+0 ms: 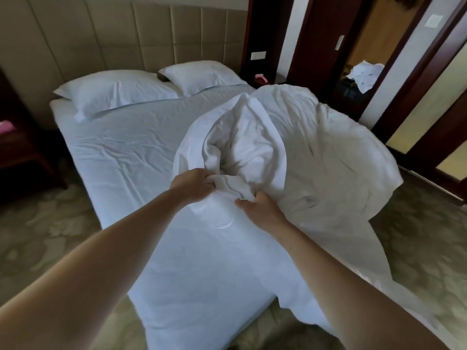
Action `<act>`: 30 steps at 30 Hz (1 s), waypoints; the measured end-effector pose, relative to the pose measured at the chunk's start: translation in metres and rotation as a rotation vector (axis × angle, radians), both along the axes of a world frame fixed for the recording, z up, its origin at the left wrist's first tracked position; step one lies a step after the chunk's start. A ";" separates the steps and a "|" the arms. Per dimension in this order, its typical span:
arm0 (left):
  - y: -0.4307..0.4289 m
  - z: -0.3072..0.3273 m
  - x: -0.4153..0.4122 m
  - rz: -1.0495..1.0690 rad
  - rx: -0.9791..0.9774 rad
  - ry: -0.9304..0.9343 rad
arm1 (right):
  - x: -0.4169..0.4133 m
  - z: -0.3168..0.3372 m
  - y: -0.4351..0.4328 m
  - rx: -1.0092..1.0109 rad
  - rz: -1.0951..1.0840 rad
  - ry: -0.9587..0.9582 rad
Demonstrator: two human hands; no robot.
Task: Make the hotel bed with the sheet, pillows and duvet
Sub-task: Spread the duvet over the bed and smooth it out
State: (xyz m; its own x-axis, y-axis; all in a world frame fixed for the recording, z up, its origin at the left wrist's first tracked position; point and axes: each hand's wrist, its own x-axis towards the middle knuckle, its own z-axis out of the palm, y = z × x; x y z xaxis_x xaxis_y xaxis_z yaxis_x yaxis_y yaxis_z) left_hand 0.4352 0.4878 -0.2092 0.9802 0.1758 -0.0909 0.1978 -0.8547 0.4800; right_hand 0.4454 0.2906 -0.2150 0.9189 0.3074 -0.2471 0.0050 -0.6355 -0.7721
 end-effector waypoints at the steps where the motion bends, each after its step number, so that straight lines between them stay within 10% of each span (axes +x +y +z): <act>1: 0.010 -0.003 -0.020 0.005 0.012 0.005 | -0.016 -0.005 0.011 -0.005 0.011 0.016; 12: 0.129 -0.064 -0.140 -0.121 0.144 0.433 | -0.138 -0.064 0.117 -0.179 0.040 0.147; 21: 0.168 -0.040 -0.128 -0.427 -0.174 0.889 | -0.176 -0.101 0.176 -0.225 0.011 0.282; 30: 0.107 -0.051 -0.125 -0.557 -0.220 0.573 | -0.232 -0.082 0.096 0.024 -0.592 0.312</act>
